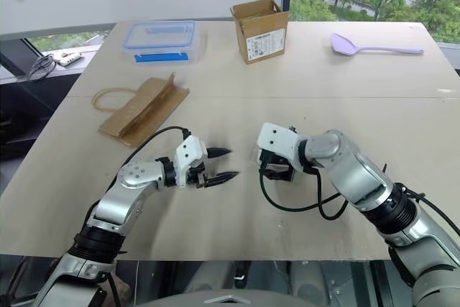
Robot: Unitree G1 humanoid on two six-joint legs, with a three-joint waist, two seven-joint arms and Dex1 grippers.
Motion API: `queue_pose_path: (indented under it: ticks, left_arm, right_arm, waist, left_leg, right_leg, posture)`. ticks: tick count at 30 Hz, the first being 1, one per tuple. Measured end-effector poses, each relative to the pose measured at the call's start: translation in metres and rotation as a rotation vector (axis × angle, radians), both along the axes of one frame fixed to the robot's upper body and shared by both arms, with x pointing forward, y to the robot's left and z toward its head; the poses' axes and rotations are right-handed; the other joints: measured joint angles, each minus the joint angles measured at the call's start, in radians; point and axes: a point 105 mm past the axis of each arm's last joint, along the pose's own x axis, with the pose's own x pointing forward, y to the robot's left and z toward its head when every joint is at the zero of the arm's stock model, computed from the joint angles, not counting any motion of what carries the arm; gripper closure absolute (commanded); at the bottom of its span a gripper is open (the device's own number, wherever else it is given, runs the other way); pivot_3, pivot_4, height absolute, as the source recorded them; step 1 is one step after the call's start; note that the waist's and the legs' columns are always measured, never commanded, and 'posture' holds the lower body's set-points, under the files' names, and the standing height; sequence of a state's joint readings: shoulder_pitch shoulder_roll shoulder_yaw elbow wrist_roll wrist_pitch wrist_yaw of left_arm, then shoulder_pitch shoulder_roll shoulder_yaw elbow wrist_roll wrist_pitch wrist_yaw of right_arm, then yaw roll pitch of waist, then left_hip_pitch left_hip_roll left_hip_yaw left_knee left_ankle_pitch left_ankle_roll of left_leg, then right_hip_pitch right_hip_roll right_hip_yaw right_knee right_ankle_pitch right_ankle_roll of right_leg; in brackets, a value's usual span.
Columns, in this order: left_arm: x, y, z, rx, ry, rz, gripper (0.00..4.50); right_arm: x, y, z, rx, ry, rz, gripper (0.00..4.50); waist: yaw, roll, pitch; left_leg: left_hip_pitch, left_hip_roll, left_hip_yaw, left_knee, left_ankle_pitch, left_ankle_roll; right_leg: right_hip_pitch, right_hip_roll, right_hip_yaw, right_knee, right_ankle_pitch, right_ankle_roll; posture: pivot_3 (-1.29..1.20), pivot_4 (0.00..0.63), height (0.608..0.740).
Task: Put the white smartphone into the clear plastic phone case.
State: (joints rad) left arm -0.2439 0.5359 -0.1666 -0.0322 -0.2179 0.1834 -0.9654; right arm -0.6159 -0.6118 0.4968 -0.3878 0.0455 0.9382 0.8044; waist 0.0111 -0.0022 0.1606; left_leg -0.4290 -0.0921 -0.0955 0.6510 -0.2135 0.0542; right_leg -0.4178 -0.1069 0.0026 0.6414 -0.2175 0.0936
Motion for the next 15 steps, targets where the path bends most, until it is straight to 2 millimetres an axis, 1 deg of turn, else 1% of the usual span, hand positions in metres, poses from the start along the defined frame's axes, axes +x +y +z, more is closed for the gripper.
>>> queue_pose_path:
  ticks: [3,6,8,12,14,15]
  left_arm:
    - [-0.002,0.001,-0.004,0.000,0.015,0.009,1.14]
    - [-0.002,0.001,-0.004,-0.001,0.014,0.011,1.14]
    - [-0.002,0.001,-0.004,-0.002,0.014,0.011,1.14]
    - [-0.002,0.000,-0.003,-0.006,0.013,0.011,1.14]
    - [-0.002,-0.001,-0.003,-0.009,0.013,0.010,1.14]
    - [-0.002,-0.001,-0.003,-0.011,0.013,0.010,1.14]
  right_arm:
    - [0.003,-0.002,0.006,0.038,0.013,-0.029,0.05]
    - [-0.001,0.003,0.008,0.080,0.043,-0.018,0.05]
    - [-0.001,0.004,0.008,0.086,0.048,-0.022,0.05]
    - [0.009,-0.002,0.011,0.066,-0.013,-0.067,0.05]
    - [0.011,-0.002,0.007,0.043,-0.030,-0.069,0.56]
    - [0.013,-0.002,0.003,0.026,-0.037,-0.069,0.94]
  waist:
    - [0.000,0.000,0.000]
    - [-0.001,0.000,0.000]
    - [0.000,0.000,0.000]
    - [0.000,0.000,0.000]
    - [-0.001,0.000,0.000]
    - [-0.001,0.000,0.000]
  left_leg:
    - [0.000,0.000,0.000,0.000,0.000,0.000]
    - [0.000,0.000,0.000,0.000,0.000,0.000]
    - [0.000,0.000,0.000,0.000,0.000,0.001]
    - [0.000,0.000,0.000,0.000,0.000,0.000]
    - [0.000,0.000,0.000,-0.001,0.000,0.000]
    - [0.000,0.000,0.000,-0.001,0.001,-0.001]
  right_leg:
    - [0.000,0.000,0.000,0.000,0.000,0.000]
    - [0.000,0.000,0.000,0.000,0.000,0.000]
    - [0.000,0.000,0.000,0.000,0.000,0.000]
    - [0.000,0.000,0.000,0.000,0.000,0.000]
    - [0.000,0.000,0.000,0.000,0.000,0.000]
    - [0.000,0.000,0.000,0.000,0.000,0.000]
  posture:
    - [0.00,0.150,0.740]
    - [0.00,0.150,0.740]
    - [0.00,0.150,0.740]
    - [0.00,0.150,0.740]
    - [0.00,0.150,0.740]
    - [0.00,0.150,0.740]
